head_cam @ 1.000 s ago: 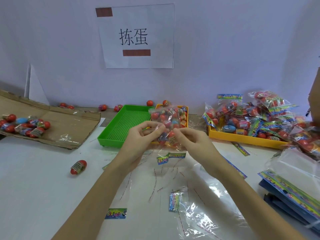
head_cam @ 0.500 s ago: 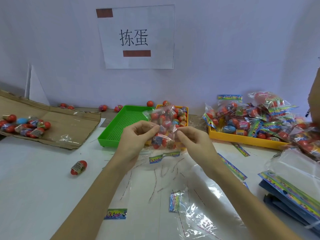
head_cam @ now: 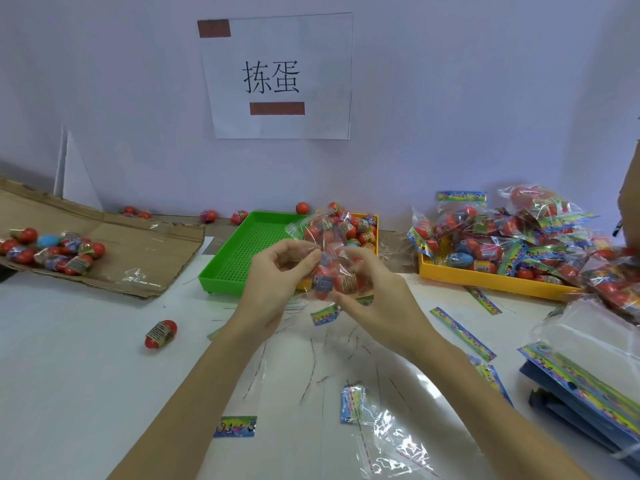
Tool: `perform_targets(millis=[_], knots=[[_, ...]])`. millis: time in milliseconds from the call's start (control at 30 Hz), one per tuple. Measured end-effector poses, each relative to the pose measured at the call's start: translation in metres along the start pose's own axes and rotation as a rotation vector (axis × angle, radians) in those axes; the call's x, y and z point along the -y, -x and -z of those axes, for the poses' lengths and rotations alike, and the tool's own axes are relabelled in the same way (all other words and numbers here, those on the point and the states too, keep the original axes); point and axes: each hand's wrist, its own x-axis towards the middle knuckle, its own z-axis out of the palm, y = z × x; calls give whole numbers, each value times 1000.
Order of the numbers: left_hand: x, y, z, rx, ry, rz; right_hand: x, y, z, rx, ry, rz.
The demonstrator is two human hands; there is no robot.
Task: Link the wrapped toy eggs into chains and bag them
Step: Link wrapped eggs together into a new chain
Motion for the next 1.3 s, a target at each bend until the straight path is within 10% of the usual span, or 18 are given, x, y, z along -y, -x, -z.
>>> perform_targets(millis=[300, 567, 767, 1300], knots=[[-3, 1, 1, 206, 24, 86, 1, 1, 7, -137, -13, -57], [0, 2, -3, 84, 24, 51, 7, 1, 0, -66, -92, -115], [0, 1, 0, 54, -5, 47, 5, -3, 6, 123, -602, -293], [-4, -1, 7, 66, -113, -27, 7, -2, -1, -174, -508, -405]])
